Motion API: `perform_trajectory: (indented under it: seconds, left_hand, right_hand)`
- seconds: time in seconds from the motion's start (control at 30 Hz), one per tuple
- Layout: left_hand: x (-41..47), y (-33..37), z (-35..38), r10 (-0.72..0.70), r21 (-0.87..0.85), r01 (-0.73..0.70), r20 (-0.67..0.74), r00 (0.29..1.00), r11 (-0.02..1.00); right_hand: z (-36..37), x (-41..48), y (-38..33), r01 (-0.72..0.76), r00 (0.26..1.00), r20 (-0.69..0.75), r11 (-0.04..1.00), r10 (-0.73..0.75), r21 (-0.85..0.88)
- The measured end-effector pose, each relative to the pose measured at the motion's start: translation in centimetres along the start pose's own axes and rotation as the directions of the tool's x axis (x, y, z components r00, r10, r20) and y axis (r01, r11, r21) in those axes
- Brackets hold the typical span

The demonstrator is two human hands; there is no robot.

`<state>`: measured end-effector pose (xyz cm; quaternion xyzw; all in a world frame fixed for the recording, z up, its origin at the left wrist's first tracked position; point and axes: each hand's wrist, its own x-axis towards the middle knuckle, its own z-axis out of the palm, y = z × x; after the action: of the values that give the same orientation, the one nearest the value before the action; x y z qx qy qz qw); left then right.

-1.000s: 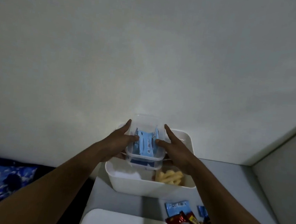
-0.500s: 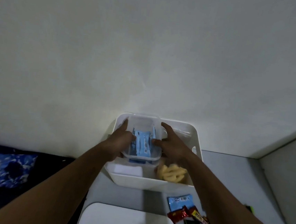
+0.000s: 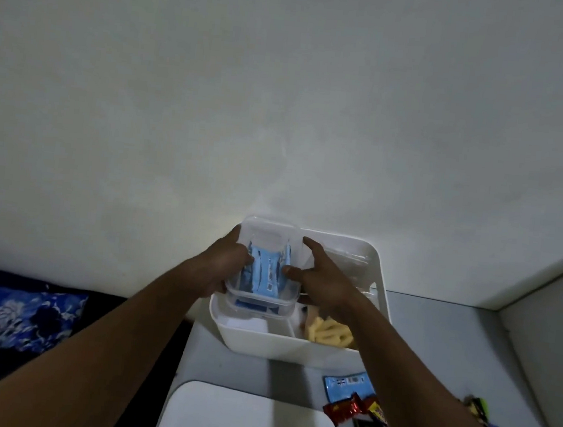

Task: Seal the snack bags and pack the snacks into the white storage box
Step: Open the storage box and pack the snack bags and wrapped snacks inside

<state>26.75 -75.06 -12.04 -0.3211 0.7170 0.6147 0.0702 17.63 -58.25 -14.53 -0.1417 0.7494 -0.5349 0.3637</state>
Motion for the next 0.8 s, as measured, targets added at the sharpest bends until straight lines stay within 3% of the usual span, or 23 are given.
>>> perform_trajectory:
  seconds: [0.33,0.53,0.8]
  left_hand:
    - [1.3,-1.6,1.3,-0.113,0.025,0.112,0.006,0.994,0.993]
    - [1.9,-1.9,3.0,-0.067,0.037,0.067,0.005,0.998,0.997]
    - [4.3,-3.8,3.8,-0.157,0.077,0.163,-0.072,0.985,0.984]
  right_hand:
    - [0.6,-0.1,1.4,-0.071,0.997,-0.027,0.997,0.071,-0.016]
    - [0.3,0.6,2.2,-0.098,0.994,-0.059,0.994,0.094,-0.054]
    - [1.4,2.5,3.8,-0.167,0.984,-0.080,0.981,0.159,-0.103]
